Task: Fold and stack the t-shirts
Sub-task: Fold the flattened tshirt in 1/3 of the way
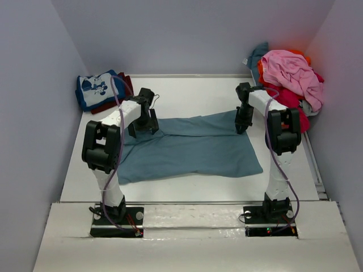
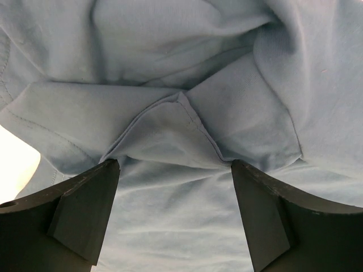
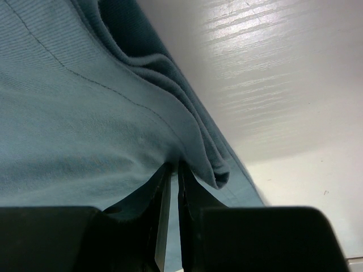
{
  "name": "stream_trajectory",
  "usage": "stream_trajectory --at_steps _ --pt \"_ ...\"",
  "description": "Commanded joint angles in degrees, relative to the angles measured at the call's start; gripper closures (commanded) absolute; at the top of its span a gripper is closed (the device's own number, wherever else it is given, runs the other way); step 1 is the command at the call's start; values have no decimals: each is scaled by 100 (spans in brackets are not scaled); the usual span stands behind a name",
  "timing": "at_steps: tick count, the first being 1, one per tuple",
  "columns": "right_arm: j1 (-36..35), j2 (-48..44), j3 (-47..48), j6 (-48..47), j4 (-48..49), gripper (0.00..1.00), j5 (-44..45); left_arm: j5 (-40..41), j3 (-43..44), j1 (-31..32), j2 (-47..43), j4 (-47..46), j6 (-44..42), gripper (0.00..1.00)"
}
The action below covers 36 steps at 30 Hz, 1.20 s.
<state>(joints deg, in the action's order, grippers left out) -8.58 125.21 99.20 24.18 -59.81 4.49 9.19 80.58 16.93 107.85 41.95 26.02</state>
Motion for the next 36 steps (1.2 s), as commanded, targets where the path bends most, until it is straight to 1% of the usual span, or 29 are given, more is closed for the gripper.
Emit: stream_trajectory --at_steps 1,9,13,19,26,28,32,36 --pt "32 -84 -190 7 198 84 -36 4 28 -49 -98 -100 -71 7" --pt "32 -128 -234 -1 189 84 -1 65 397 -49 262 -82 -150 7" --pt "32 -155 -287 -1 198 84 8 100 441 -49 368 -126 -185 7" --pt "32 -190 -305 -10 198 84 25 188 836 -102 543 -21 -212 7" --pt "32 -190 -348 -19 215 84 34 250 1004 -163 491 -30 -220 7" --pt "32 -190 -366 -10 224 84 34 180 969 -164 552 -12 -247 7" --pt "32 -181 -375 -19 224 84 34 83 619 -164 483 -108 -238 7" --pt "32 -172 -410 -19 242 84 34 -5 302 -216 351 -231 -194 11"
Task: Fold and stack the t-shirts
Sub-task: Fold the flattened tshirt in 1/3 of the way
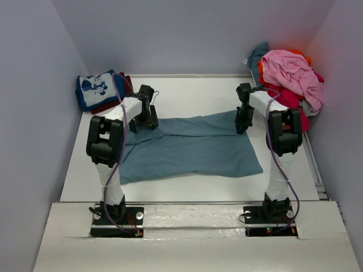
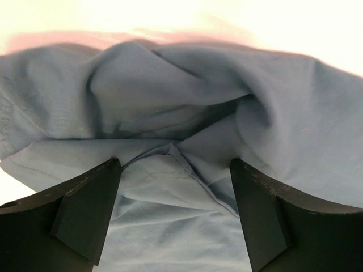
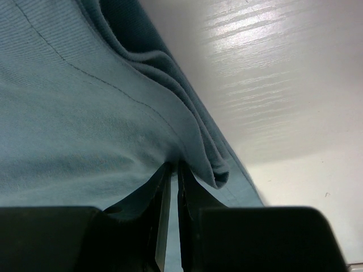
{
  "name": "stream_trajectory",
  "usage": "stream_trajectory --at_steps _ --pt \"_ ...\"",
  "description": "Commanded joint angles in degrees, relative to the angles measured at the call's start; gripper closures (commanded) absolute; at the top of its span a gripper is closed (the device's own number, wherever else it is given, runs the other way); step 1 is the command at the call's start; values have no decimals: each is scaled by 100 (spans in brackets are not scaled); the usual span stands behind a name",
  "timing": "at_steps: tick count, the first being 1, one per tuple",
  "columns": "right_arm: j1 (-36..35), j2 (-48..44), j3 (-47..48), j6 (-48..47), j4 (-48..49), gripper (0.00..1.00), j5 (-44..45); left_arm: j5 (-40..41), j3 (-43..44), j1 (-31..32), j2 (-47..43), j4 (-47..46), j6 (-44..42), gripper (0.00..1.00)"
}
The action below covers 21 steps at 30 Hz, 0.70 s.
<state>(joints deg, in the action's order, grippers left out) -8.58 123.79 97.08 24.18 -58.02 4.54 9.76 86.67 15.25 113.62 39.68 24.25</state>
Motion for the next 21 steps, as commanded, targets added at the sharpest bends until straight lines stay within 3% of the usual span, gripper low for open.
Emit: stream_trajectory --at_steps 1,6,11,15,16,21 --pt "32 -30 -189 -10 63 84 39 -79 -370 -48 -261 -48 1 13" --pt "32 -12 -172 -28 54 84 47 -167 -774 -48 -428 -189 53 18" --pt "32 -4 -215 -28 71 85 48 -124 -871 -48 -604 -250 71 37" --pt "32 -12 -251 -28 80 84 47 -19 -845 -48 -701 -233 80 58" --pt "32 -12 -259 -28 89 84 56 -18 -845 -48 -745 -224 71 68" --pt "32 -21 -260 -28 80 84 65 26 -863 -48 -886 -154 80 74"
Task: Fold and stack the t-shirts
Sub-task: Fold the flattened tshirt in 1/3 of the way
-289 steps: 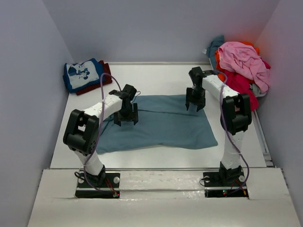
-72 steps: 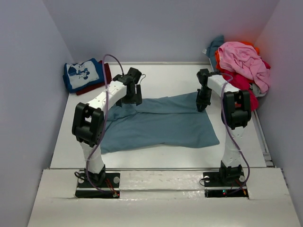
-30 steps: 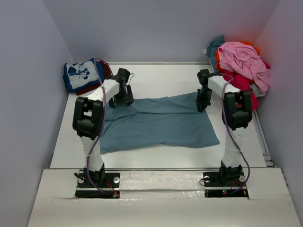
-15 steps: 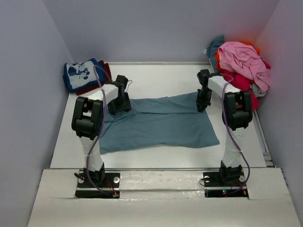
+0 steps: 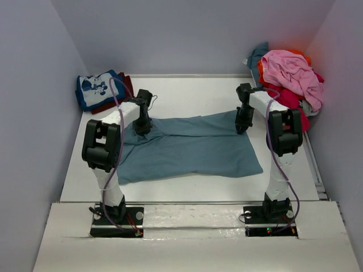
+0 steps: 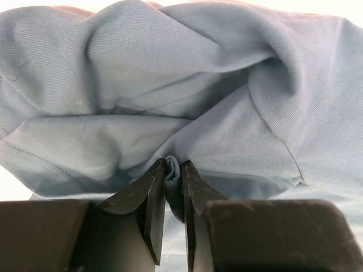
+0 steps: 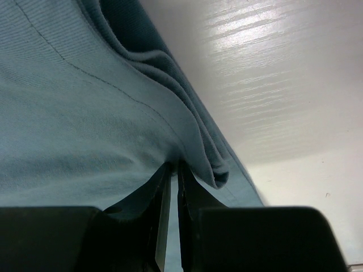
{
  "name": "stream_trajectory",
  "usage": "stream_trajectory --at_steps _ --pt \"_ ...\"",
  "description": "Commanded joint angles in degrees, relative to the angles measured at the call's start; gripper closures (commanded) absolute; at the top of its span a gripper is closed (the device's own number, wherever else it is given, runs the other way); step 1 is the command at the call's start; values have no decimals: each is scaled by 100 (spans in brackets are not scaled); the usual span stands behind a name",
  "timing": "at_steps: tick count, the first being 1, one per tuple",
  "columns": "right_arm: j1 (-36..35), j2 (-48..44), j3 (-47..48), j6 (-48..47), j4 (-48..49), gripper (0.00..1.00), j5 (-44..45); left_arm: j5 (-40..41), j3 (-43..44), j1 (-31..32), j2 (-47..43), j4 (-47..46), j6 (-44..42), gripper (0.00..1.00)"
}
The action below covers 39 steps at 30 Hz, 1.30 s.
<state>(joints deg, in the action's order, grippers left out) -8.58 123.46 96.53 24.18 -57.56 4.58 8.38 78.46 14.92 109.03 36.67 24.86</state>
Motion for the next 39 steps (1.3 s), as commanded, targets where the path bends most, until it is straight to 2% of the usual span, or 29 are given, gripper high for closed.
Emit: stream_trajectory --at_steps 1,4,9,14,20,33,39 --pt "32 20 -196 -28 34 84 52 164 -50 -15 -496 165 19 74" --pt "32 20 -187 -28 26 84 61 173 -111 -15 -646 227 36 74" --pt "32 47 -179 -37 26 85 43 146 -181 -15 -857 367 36 65" --pt "32 47 -170 -37 17 85 52 129 -269 -15 -1033 526 45 66" --pt "32 38 -170 -28 17 85 43 32 -419 -15 -1174 587 27 76" --pt "32 29 -152 -37 8 85 34 -91 -902 467 -1613 833 54 76" --pt "32 64 -126 -37 -1 85 25 -188 -1157 837 -1973 983 229 70"
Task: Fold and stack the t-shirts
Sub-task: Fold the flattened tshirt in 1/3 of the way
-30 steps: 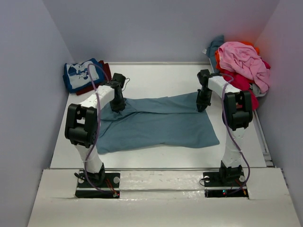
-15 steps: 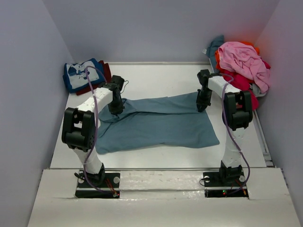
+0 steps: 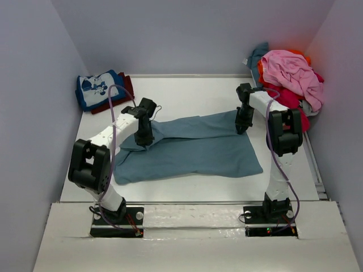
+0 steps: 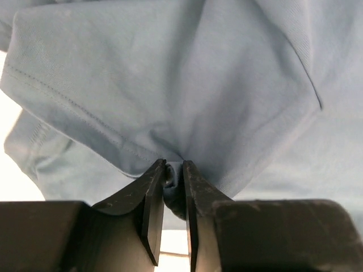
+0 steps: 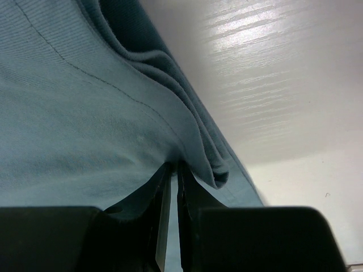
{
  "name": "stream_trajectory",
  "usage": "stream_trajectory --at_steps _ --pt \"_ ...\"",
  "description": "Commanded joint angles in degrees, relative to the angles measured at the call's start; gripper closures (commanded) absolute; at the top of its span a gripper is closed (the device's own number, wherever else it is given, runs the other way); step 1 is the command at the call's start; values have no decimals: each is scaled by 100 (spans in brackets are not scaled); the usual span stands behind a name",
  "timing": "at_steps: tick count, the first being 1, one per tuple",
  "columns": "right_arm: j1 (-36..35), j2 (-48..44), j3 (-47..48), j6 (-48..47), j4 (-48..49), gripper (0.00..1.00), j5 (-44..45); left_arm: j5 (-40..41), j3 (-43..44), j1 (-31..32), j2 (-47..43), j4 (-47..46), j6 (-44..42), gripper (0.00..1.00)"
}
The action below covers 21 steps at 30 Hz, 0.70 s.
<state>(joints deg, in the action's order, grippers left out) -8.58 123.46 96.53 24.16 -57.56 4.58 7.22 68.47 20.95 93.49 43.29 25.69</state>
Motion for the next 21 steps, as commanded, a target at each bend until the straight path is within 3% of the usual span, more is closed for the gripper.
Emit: stream_trajectory --at_steps 1,2,3,5,6,7,14,21 --pt "32 64 -126 -34 8 85 25 -72 -237 286 -463 355 190 63" --pt "32 73 -126 -34 8 85 17 -81 -281 287 -524 365 269 57" --pt "32 64 -134 -34 8 85 -1 -133 -368 356 -551 356 270 41" --pt "32 55 -152 -34 34 85 -10 -142 -466 357 -587 330 305 23" --pt "32 64 -152 -34 34 85 -10 -134 -466 357 -587 321 305 23" --pt "32 64 -152 -43 34 85 -18 -142 -475 357 -595 312 322 15" --pt "32 3 -222 -43 78 85 -36 129 -247 357 -368 136 358 12" --pt "32 -85 -363 -52 148 85 -54 209 571 112 397 -109 366 12"
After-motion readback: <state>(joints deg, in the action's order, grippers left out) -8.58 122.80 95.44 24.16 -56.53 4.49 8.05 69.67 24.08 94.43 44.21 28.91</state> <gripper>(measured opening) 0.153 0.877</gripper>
